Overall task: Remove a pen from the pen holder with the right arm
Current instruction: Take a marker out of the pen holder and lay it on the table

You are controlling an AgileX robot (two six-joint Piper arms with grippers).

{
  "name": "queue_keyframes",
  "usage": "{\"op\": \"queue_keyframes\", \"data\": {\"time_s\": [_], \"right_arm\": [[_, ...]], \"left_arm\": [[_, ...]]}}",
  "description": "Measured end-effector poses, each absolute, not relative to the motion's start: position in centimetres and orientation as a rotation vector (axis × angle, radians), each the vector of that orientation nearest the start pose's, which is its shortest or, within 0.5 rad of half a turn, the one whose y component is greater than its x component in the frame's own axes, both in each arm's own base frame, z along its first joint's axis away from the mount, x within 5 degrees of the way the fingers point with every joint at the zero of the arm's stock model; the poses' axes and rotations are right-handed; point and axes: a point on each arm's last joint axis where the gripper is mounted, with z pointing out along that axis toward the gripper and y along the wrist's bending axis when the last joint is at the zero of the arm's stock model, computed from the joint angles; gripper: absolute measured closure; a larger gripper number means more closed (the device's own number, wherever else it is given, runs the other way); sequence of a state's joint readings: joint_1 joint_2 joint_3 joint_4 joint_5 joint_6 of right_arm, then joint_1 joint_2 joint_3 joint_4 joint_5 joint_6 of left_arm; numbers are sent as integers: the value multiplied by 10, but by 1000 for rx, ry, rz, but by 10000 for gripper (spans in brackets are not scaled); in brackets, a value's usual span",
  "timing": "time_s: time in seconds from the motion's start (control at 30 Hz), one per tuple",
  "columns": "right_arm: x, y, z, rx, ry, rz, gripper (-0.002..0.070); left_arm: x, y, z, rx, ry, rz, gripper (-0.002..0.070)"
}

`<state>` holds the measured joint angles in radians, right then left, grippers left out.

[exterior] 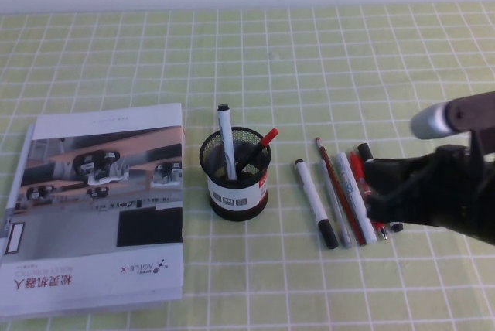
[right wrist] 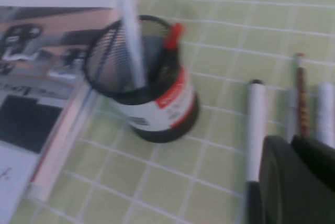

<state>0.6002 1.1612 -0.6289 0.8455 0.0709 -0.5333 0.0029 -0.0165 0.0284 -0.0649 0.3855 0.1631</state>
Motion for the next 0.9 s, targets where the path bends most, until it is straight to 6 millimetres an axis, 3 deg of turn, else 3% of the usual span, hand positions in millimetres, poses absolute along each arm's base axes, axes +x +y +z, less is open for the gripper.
{"op": "queue_keyframes", "data": {"time_s": [0.2, 0.43, 0.53, 0.9], "right_arm": [[205, 192, 270, -478, 2075, 666, 634], [229, 237, 280, -532, 2023, 687, 416], [241, 253, 280, -568, 1973, 644, 356], [275, 291, 264, -532, 1888, 589, 330]], "left_arm": [[52, -2, 170, 111, 1877, 50, 681], [52, -2, 170, 111, 1877, 50, 681], [52, -2, 170, 111, 1877, 50, 681], [52, -2, 170, 111, 1877, 50, 681]]}}
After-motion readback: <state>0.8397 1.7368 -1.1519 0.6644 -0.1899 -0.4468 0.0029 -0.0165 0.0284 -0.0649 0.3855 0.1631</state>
